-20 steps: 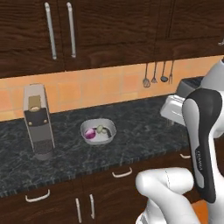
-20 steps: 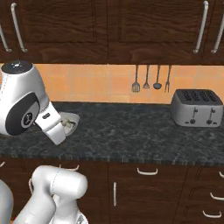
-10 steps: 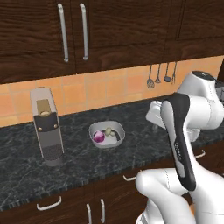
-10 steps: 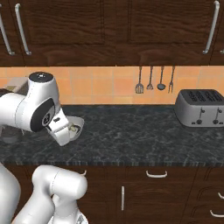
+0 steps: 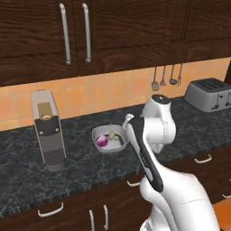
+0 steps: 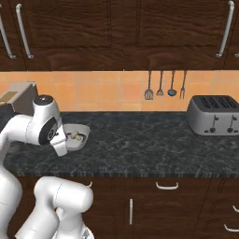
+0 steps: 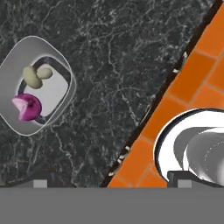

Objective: Take the meat container that has the chicken drumstick and place it on the second highest rack of the freezer. Then take the vegetable container that has the mushroom and onion and place it on the highest rack of the freezer.

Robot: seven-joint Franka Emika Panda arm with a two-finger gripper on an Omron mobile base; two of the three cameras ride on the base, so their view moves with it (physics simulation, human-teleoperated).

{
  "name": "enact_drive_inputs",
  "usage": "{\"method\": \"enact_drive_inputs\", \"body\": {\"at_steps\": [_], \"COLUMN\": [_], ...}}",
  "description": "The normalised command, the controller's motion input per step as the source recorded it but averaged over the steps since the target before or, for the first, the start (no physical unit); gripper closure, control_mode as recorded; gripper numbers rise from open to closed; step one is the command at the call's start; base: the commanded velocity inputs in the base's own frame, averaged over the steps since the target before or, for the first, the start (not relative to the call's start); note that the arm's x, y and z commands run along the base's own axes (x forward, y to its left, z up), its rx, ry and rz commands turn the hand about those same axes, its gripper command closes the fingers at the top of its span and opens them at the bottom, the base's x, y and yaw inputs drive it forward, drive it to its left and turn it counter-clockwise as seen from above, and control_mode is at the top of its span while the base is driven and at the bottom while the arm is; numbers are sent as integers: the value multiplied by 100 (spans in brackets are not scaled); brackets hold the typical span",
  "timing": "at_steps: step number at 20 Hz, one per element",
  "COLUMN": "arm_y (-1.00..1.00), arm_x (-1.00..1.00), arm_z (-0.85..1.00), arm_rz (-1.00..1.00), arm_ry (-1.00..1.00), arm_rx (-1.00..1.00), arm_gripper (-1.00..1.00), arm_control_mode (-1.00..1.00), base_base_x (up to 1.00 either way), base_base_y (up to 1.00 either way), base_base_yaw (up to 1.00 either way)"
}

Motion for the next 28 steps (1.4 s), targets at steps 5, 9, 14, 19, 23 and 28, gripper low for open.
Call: {"method": "enact_drive_inputs", "body": {"at_steps": [5, 9, 14, 19, 23, 28], "arm_y": [23, 4, 0, 1, 14, 18], "arm_x": [94, 74, 60, 41, 17, 13], "arm_z": [-56, -43, -27, -36, -36, -41], "arm_rz": [-27, -19, -6, 0, 0, -3], "arm_ry": [10, 20, 21, 17, -5, -9], "arm_rx": [-1, 0, 2, 3, 0, 0], "arm_gripper": [-100, -100, -100, -100, -100, -100], "arm_control_mode": [-100, -100, -100, -100, -100, -100], "base_base_x": [0, 0, 0, 0, 0, 0], "base_base_y": [0, 0, 0, 0, 0, 0], "base_base_yaw": [0, 0, 0, 0, 0, 0]}}
